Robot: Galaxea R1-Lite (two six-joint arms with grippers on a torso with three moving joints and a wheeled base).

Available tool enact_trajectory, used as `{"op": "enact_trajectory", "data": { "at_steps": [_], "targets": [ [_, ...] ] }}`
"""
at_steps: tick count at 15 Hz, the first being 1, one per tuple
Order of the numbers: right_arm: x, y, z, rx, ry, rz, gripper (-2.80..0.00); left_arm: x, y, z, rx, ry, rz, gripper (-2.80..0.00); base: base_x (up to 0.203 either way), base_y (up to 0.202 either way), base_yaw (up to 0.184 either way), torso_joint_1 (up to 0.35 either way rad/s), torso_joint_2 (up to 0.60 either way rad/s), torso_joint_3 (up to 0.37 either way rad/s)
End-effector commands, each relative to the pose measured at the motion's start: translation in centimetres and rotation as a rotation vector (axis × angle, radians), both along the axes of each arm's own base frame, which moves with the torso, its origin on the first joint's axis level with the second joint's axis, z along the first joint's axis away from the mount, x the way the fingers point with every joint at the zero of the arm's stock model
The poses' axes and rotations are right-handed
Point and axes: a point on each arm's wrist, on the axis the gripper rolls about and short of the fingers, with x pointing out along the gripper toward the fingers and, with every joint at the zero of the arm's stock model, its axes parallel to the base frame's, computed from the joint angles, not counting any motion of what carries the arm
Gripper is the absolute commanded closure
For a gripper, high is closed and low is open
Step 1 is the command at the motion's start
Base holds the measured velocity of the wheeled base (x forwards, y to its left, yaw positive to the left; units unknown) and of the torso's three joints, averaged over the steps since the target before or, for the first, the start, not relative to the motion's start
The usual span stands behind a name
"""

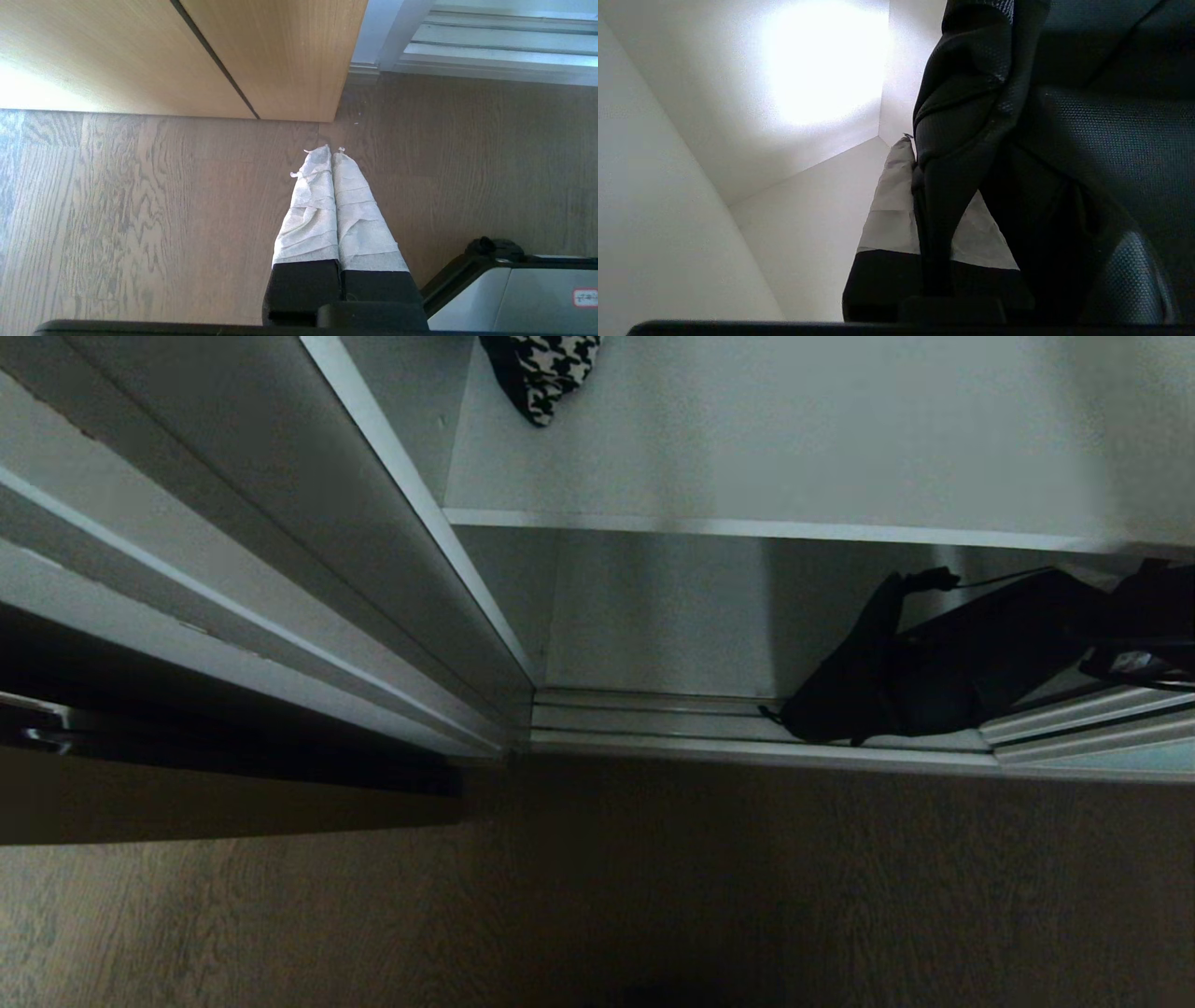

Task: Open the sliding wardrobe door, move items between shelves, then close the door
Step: Place the bag on the lower shelf

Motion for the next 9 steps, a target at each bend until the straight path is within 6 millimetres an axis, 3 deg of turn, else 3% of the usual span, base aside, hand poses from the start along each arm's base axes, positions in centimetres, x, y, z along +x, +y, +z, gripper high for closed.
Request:
{"op": "enact_trajectory", "data": {
  "at_steps": [1,5,9],
  "targets": [
    [-2.0,0.5,1.6,-0.016,-0.064,-0.002,0.0,0.0,0.0,0.0,0.0,-0.001,0.001,0.0,0.0,0.0,0.0,0.0,0.0,0.0],
    [-4.8,1.3,0.9,-0.002,-0.046,0.017,0.0,0.0,0.0,0.0,0.0,-0.001,0.001,0.0,0.0,0.0,0.0,0.0,0.0,0.0],
    [-5.9,1.9,-1.8,-0.087,-0.002,0.033,0.0,0.0,0.0,0.0,0.0,-0.001,0.001,0.0,0.0,0.0,0.0,0.0,0.0,0.0]
  ]
}}
